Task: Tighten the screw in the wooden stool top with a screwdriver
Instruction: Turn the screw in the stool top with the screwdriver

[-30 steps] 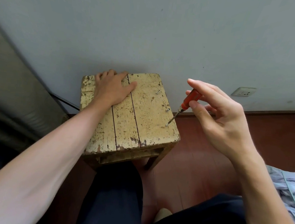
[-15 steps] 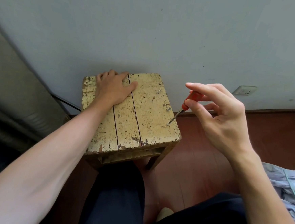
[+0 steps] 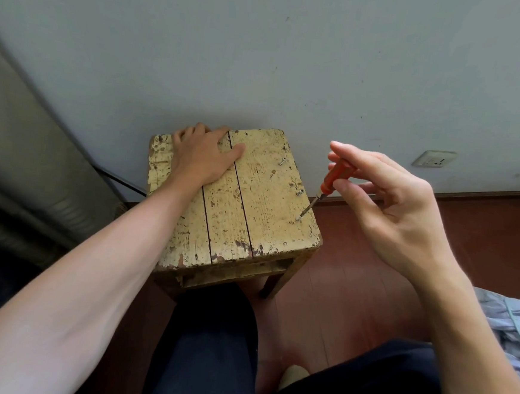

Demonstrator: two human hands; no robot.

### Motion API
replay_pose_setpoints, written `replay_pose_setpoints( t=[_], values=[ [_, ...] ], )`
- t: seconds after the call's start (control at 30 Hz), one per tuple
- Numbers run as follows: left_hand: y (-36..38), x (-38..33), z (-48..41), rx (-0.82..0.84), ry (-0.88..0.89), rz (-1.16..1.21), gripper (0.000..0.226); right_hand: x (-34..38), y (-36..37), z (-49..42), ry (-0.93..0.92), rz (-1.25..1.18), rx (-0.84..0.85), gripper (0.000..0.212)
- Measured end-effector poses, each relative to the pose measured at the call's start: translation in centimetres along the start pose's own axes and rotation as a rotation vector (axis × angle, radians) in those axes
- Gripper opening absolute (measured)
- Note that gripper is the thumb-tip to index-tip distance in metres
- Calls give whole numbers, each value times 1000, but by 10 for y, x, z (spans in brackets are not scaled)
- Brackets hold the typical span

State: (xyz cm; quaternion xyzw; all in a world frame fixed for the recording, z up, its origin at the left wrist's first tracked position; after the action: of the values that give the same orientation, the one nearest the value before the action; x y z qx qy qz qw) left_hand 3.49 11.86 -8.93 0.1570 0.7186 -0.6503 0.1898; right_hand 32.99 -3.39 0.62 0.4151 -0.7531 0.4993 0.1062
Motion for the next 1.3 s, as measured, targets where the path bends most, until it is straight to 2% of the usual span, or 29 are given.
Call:
replay_pose_setpoints(
  t=[0.17, 0.3, 0.53, 0.8, 1.03, 1.13, 1.3],
  values=[
    [0, 0, 0, -2, 0, 8, 80, 5, 1, 0, 43, 40, -84, 46],
    [-1, -1, 1, -1, -2, 8, 79, 7, 1, -1, 48, 86, -134, 37],
    [-2, -4, 2, -1, -3, 1, 78, -2, -8, 0, 9, -17, 3, 48],
    [-2, -4, 2, -2, -9, -4, 79, -3, -5, 0, 24, -34, -34, 43],
    [-2, -3, 1, -5, -6, -2, 79, 3, -1, 0, 59, 68, -120, 34],
    [-1, -3, 1, -5, -6, 1, 79, 1, -2, 0, 36, 50, -84, 35],
    [0, -1, 0, -9, -8, 5, 79, -3, -3, 2, 0, -46, 32, 51]
  ],
)
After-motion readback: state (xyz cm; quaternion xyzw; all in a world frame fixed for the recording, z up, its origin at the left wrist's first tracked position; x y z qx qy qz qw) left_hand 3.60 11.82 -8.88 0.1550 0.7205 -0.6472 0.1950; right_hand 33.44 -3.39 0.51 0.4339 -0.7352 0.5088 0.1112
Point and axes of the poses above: each hand's wrist, its own z-axis away from the middle knuckle, its own y-axis out of the palm, x = y × z, the point moved 1 cm from there along -z, towards the middle knuckle, and after that the axes turned 13 degrees about z, right-handed, at the moved point
